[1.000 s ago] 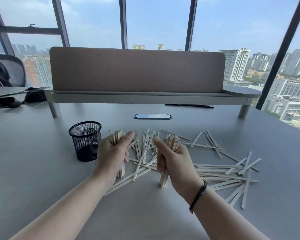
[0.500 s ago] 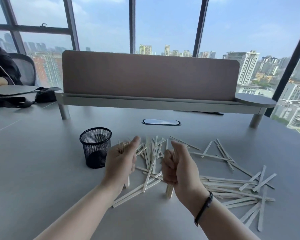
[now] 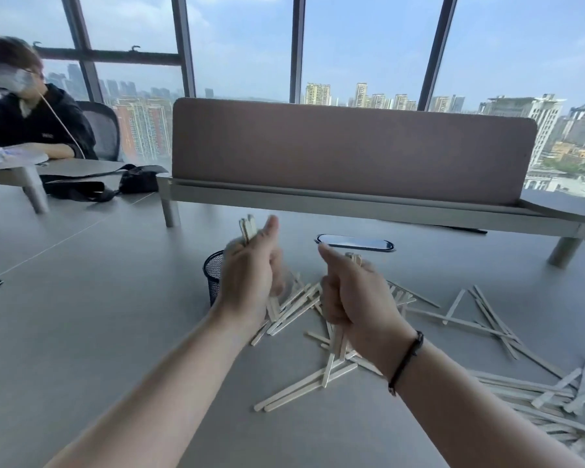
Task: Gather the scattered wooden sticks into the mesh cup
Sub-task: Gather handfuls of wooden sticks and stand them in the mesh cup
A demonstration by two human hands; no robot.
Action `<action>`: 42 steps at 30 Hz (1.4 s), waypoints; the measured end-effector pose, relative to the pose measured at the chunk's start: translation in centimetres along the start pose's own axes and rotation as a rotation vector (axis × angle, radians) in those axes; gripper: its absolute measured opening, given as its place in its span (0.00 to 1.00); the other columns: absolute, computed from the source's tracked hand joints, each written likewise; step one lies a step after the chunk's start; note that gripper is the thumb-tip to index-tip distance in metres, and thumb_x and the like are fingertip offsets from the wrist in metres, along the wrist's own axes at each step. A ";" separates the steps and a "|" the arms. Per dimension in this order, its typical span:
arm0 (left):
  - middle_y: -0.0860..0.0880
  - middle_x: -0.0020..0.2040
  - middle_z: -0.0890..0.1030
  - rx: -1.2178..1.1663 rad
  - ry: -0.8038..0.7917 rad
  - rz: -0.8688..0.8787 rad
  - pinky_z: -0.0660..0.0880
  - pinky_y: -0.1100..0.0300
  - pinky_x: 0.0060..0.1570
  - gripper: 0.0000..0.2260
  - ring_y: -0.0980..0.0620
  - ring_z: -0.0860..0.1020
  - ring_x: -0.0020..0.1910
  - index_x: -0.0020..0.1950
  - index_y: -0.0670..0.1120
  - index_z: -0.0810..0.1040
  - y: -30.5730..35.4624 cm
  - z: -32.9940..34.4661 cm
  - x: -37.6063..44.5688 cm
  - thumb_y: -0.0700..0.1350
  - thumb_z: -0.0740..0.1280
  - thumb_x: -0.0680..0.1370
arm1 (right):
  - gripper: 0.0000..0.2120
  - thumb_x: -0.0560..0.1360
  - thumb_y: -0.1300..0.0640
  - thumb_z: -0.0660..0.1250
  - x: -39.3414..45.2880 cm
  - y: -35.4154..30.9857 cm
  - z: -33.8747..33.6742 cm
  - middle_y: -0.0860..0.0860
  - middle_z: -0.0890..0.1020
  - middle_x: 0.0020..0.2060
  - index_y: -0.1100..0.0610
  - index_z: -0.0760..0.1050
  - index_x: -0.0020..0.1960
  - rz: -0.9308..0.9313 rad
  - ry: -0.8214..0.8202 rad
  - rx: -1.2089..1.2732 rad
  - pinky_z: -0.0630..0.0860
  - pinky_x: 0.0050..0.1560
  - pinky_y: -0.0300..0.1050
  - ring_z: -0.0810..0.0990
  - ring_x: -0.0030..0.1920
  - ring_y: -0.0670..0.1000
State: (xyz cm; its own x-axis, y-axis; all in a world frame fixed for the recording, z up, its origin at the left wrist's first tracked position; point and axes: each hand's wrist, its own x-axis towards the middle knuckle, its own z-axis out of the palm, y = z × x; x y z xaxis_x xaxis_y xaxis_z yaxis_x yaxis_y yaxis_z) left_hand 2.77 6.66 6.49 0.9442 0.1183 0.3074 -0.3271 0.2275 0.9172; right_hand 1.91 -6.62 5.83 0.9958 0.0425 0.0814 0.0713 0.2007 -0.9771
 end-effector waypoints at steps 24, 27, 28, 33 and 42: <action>0.50 0.45 0.85 0.712 0.112 -0.169 0.78 0.50 0.51 0.34 0.50 0.83 0.44 0.53 0.50 0.80 -2.1 -9.4 8.3 0.76 0.51 0.71 | 0.20 0.84 0.47 0.55 10.6 2.3 10.2 0.44 0.80 0.37 0.62 0.74 0.56 -0.126 -0.324 -0.461 0.73 0.34 0.30 0.78 0.32 0.35; 0.50 0.60 0.82 0.945 0.056 -0.190 0.72 0.46 0.62 0.39 0.47 0.78 0.60 0.66 0.52 0.72 -1.5 -8.5 7.7 0.78 0.47 0.71 | 0.21 0.82 0.41 0.55 10.1 2.2 8.6 0.47 0.81 0.47 0.57 0.77 0.52 -0.153 -0.287 -0.367 0.74 0.55 0.41 0.80 0.47 0.41; 0.50 0.66 0.78 1.040 0.069 -0.150 0.68 0.47 0.65 0.39 0.46 0.75 0.66 0.73 0.52 0.65 -1.5 -8.2 7.4 0.76 0.48 0.73 | 0.19 0.81 0.40 0.57 10.0 2.0 7.8 0.46 0.82 0.51 0.52 0.78 0.52 -0.147 -0.260 -0.303 0.73 0.60 0.41 0.80 0.53 0.41; 0.40 0.74 0.69 1.327 0.169 0.541 0.62 0.45 0.72 0.37 0.40 0.65 0.74 0.78 0.43 0.58 -0.4 -5.4 4.3 0.66 0.57 0.78 | 0.22 0.80 0.45 0.63 8.3 1.6 2.9 0.49 0.81 0.62 0.53 0.73 0.70 -0.143 -0.220 -0.409 0.71 0.66 0.42 0.79 0.62 0.44; 0.50 0.82 0.41 1.497 -0.805 0.120 0.47 0.40 0.77 0.59 0.44 0.40 0.80 0.79 0.59 0.36 -5.8 0.8 -3.2 0.85 0.55 0.57 | 0.19 0.76 0.46 0.69 1.7 2.1 -11.6 0.47 0.81 0.58 0.48 0.75 0.66 -0.003 -0.260 -1.138 0.75 0.62 0.46 0.81 0.59 0.48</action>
State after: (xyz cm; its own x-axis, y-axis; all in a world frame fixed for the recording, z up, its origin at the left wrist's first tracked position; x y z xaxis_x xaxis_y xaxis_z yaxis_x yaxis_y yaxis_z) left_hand 1.70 4.21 0.42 0.8518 -0.5238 -0.0030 -0.5171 -0.8418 0.1552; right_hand 4.40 -17.49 1.66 0.9632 0.2688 -0.0072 0.2152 -0.7867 -0.5786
